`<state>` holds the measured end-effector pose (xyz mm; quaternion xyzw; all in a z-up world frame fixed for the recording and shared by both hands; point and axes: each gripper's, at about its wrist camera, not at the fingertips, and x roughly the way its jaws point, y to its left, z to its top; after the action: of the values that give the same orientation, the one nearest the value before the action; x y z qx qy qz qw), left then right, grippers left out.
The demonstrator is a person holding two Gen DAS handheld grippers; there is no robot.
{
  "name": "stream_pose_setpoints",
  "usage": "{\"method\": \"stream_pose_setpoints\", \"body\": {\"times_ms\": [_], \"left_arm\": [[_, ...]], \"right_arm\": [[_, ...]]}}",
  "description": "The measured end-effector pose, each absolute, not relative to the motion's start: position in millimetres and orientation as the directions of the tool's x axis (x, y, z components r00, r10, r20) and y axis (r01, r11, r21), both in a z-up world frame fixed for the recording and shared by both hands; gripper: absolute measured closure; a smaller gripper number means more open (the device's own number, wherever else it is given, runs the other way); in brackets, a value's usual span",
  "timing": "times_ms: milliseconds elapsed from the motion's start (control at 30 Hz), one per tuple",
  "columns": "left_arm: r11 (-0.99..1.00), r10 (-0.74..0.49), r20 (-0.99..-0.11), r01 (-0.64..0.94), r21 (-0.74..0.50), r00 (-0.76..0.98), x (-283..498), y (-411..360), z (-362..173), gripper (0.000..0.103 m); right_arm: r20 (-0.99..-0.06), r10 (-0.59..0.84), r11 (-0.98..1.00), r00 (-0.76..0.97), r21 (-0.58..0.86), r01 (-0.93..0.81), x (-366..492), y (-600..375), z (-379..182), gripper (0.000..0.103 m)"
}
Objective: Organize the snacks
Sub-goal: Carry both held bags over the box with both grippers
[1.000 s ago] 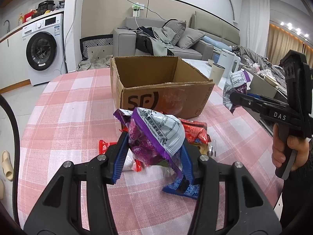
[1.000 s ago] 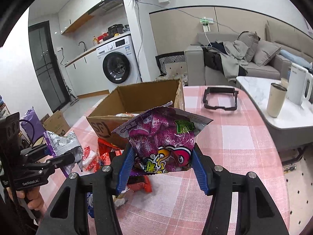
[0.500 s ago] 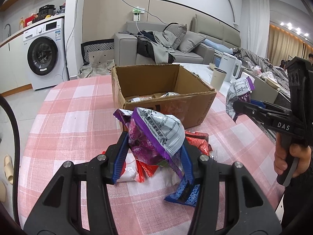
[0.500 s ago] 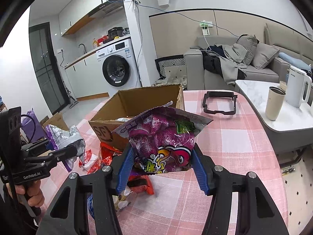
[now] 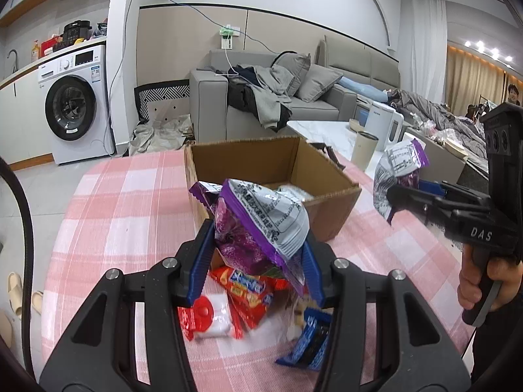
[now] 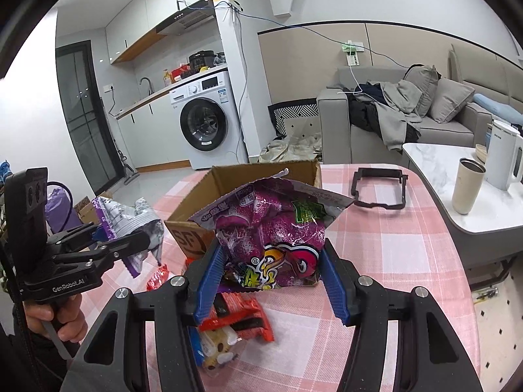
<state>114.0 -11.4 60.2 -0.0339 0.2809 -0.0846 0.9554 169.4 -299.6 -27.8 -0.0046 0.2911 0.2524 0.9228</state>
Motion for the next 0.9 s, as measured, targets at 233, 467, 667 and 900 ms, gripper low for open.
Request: {"method": "stream_pose_setpoints", "body": {"times_ms": [233,467,667,900], "left_arm": [[0.983,-0.185,-0.511,0.148,-0.113,0.839,127.7,-9.7,73.5,0.056],[0.982,-0.189,-0.513,0.151,-0.116,0.837,150.3,-11.2,79.6,0.056],[0.982,-0.189,-0.525,0.152,-0.113,0.83,172.6,-13.4,80.1,0.056],[0.983,-0.181,-0.544,0.145,-0.108,0.819,195.3,-15.6,72.1,0.056]], "right_arm": [[-0.528,0.47,0.867,0.707,0.129,-0.48,175.3,-284.4,-15.1,0.045],[-0.537,0.474,0.863,0.698,0.126,-0.489,194.7,-267.4,-10.2,0.045],[-0.547,0.483,0.857,0.683,0.137,-0.496,213.9,-254.4,-10.0,0.045],[-0.568,0.484,0.854,0.666,0.141,-0.501,236.0,-241.8,-14.2,0.045]]}}
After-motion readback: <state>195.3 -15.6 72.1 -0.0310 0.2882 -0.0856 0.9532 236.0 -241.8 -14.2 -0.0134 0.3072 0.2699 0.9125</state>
